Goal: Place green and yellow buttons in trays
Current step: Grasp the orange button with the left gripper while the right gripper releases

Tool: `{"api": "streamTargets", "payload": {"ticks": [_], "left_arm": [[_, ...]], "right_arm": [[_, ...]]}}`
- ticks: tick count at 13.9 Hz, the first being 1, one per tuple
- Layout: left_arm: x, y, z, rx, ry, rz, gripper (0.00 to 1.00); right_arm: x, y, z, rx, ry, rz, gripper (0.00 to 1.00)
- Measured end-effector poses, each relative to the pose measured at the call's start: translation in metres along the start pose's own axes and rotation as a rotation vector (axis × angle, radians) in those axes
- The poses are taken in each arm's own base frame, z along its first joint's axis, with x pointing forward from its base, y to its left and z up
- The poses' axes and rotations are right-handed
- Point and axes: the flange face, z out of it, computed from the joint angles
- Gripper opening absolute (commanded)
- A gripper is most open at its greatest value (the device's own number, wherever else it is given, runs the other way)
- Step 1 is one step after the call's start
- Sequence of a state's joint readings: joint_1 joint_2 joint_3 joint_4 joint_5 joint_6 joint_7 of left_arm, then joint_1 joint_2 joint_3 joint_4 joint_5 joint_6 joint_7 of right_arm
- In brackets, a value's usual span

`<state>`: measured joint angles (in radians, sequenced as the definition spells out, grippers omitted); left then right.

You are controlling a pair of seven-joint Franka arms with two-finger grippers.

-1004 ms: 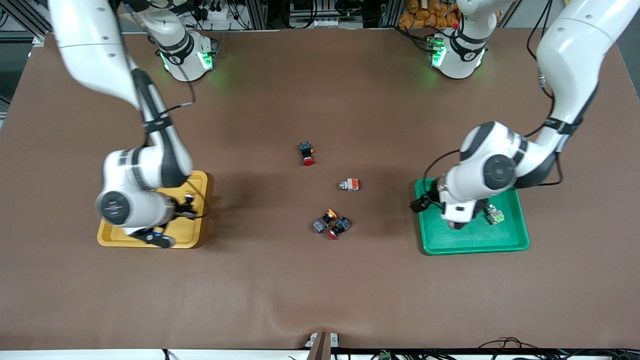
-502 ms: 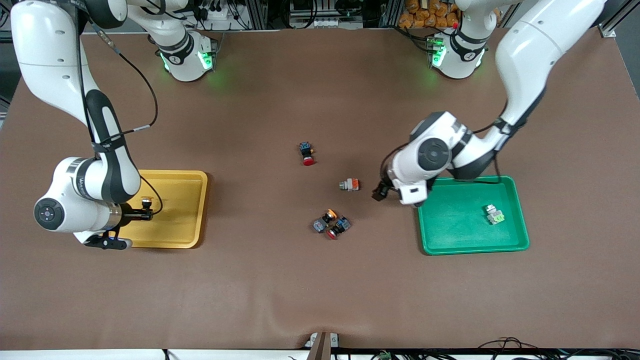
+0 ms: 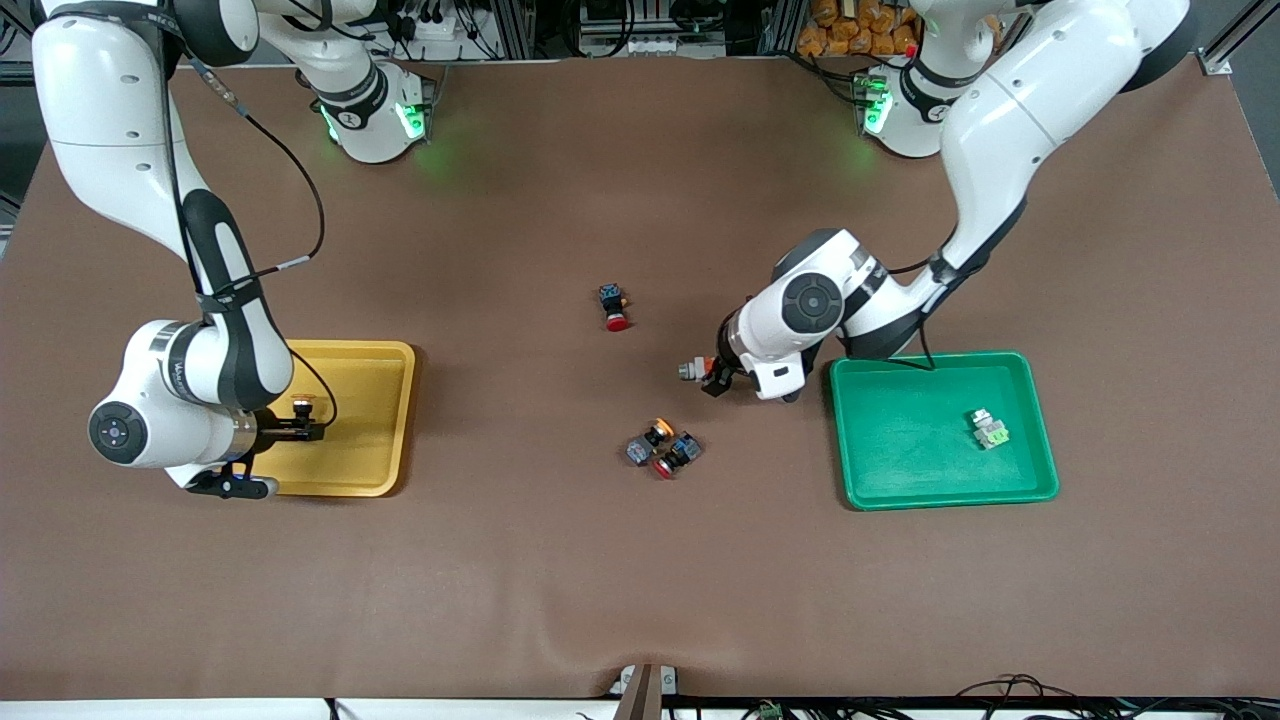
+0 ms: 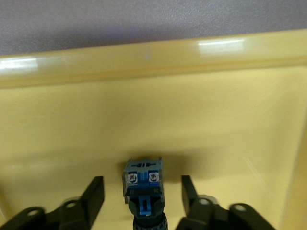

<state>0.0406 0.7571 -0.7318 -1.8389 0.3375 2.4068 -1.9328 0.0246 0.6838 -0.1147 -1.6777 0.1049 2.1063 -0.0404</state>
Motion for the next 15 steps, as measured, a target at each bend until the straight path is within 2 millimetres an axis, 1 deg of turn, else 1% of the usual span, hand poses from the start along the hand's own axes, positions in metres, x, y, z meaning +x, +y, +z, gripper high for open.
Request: {"api": "streamTargets", "payload": {"ticks": [2,5,7,9,10,11,12,13,15], "left_arm": [[-0.003,0.002,0.010,-0.025,0.005,-0.010,1.00],[-0.005,0.002,0.019,-0.030,-0.003,-0.025,1.00],[-0.005,0.001,0.025,-0.021,-0.009,-0.026,1.00],[-0.006,-0.001,0.032,-0.013,-0.006,-0.025,0.99],[-0.006,-0.001,0.034,-0.014,-0.003,-0.023,0.83],[-0.008,-0.001,0.036,-0.018,-0.001,-0.020,0.54],[-0.010,-0.001,0.037,-0.021,0.000,-0.017,0.13],[-0.011,-0.001,0.037,-0.023,0.000,-0.015,0.00],[-0.008,0.004,0.032,-0.038,-0.001,-0.020,0.00]], "right_arm": [[0.000,-0.002,0.000,0.017,0.001,0.008,1.00],[0.002,-0.006,-0.006,0.045,0.005,0.020,1.00],[0.001,-0.011,-0.017,0.055,-0.024,0.035,1.00],[0.002,-0.022,-0.034,0.058,-0.047,0.076,1.00],[0.001,-0.030,-0.040,0.056,-0.053,0.093,1.00],[0.000,-0.039,-0.042,0.054,-0.056,0.101,1.00],[-0.001,-0.046,-0.042,0.050,-0.057,0.107,1.00],[-0.001,-0.051,-0.042,0.049,-0.059,0.114,1.00],[-0.003,-0.063,-0.040,0.054,-0.068,0.152,1.00]]}}
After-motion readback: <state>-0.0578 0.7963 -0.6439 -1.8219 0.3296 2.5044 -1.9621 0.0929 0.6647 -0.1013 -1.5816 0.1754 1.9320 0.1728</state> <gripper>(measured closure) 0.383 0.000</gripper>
